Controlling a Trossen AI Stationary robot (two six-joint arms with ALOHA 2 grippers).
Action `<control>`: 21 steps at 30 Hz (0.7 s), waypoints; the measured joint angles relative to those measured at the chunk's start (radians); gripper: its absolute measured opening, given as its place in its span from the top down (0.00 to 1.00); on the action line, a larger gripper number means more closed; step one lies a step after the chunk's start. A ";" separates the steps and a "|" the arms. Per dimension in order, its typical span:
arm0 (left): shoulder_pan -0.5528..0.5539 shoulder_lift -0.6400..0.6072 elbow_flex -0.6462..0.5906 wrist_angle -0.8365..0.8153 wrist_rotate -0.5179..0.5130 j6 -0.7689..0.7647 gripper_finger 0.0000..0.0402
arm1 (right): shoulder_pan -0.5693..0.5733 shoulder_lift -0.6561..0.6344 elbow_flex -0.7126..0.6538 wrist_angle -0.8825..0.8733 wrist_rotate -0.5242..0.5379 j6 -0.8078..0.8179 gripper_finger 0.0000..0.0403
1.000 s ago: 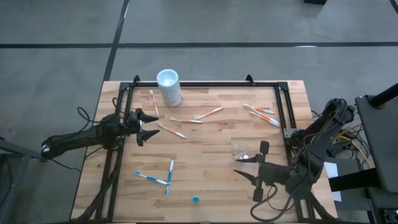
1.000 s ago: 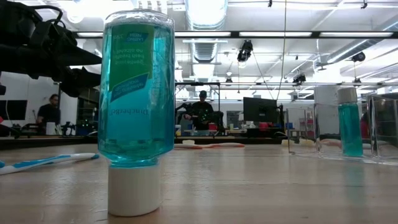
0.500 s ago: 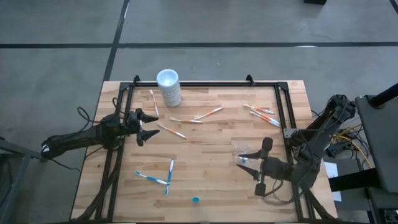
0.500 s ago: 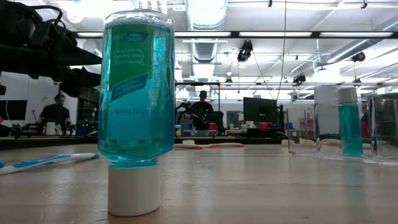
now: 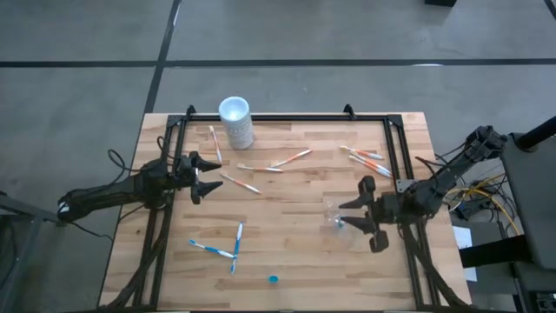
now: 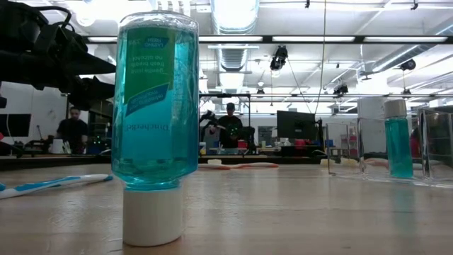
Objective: Pick & Place toothbrushing station
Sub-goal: Put the mouthwash into the middle section of the transparent organizer
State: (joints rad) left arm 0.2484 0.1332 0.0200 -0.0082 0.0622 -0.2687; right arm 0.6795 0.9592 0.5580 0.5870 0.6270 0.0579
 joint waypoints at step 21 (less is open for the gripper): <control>0.000 0.000 0.000 0.000 0.000 0.000 0.13 | 0.001 -0.025 0.010 -0.007 0.027 -0.184 0.65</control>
State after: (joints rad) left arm 0.2485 0.1330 0.0200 -0.0082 0.0624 -0.2684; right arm 0.6804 0.9340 0.5682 0.5804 0.6540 -0.1261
